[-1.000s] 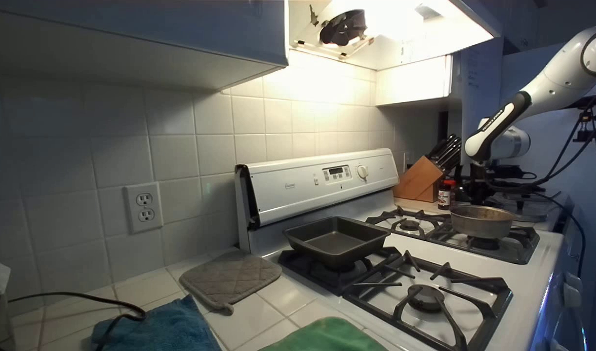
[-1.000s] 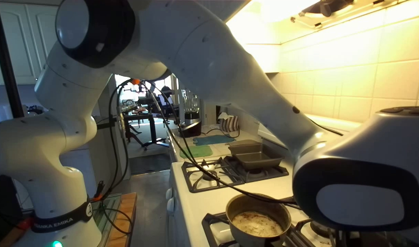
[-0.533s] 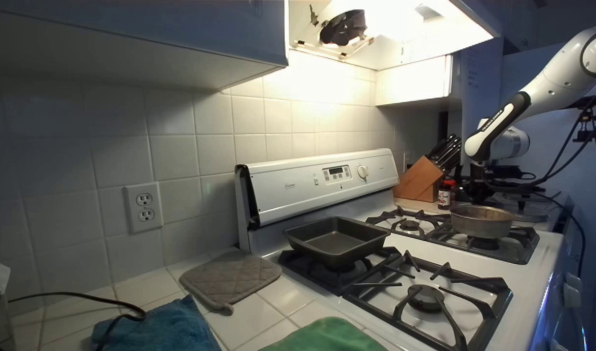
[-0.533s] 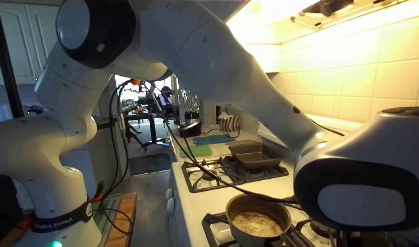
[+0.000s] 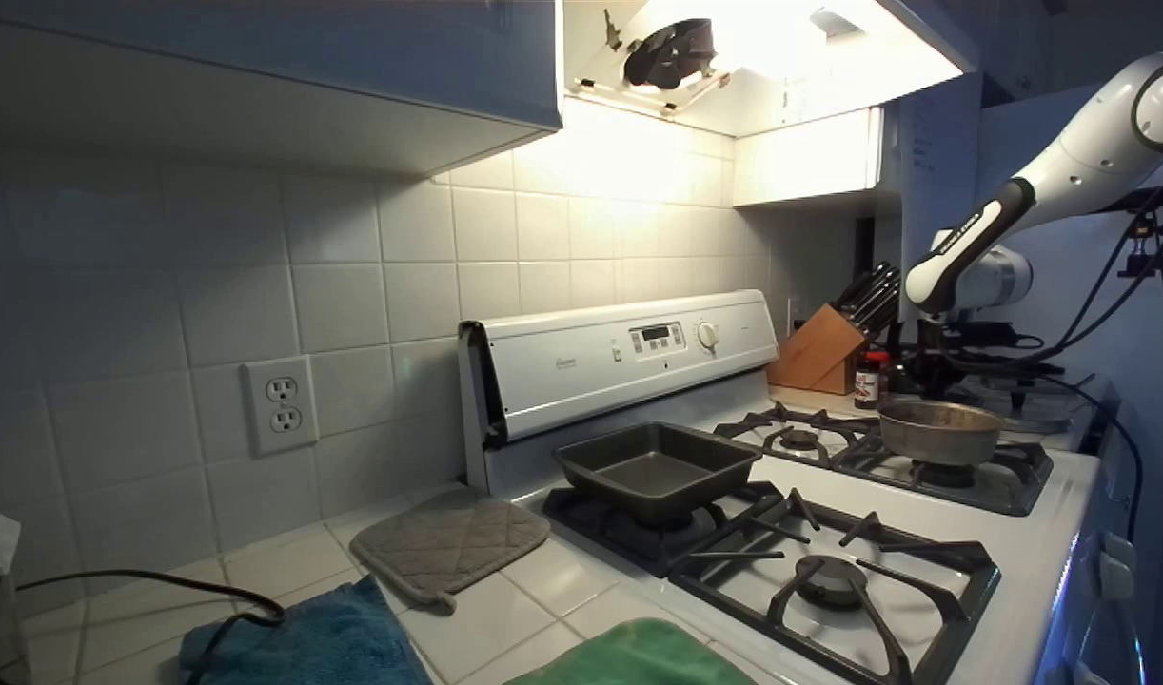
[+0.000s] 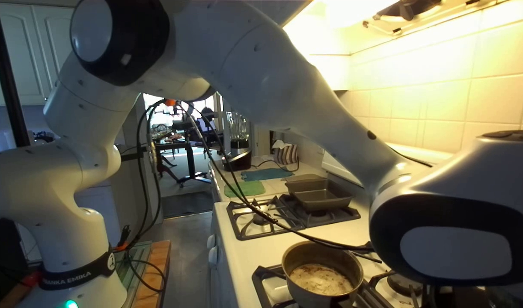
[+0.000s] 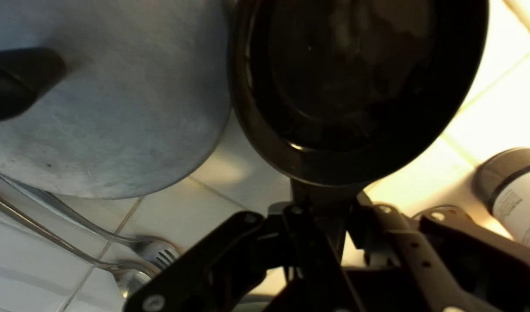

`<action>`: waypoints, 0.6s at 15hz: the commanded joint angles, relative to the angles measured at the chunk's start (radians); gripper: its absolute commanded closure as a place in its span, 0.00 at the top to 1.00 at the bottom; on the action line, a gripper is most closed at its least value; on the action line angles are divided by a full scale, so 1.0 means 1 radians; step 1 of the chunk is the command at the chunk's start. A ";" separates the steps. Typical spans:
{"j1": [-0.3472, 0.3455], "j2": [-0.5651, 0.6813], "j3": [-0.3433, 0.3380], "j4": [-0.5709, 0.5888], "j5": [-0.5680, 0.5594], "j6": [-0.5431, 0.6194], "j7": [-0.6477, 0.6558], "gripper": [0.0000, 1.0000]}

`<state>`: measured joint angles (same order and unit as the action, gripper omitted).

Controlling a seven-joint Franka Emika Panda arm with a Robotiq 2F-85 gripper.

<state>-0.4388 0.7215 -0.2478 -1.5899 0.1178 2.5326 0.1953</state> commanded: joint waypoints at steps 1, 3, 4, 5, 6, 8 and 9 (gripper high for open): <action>0.003 0.009 -0.007 0.041 0.027 -0.050 0.020 0.06; 0.004 0.010 -0.009 0.048 0.025 -0.060 0.025 0.06; 0.004 0.011 -0.010 0.053 0.024 -0.066 0.027 0.06; 0.003 0.010 -0.010 0.056 0.024 -0.072 0.028 0.06; 0.004 0.008 -0.011 0.058 0.023 -0.078 0.029 0.06; 0.007 -0.001 -0.012 0.056 0.021 -0.085 0.029 0.06; 0.008 -0.007 -0.012 0.054 0.020 -0.089 0.026 0.06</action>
<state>-0.4388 0.7215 -0.2512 -1.5572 0.1178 2.4817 0.2106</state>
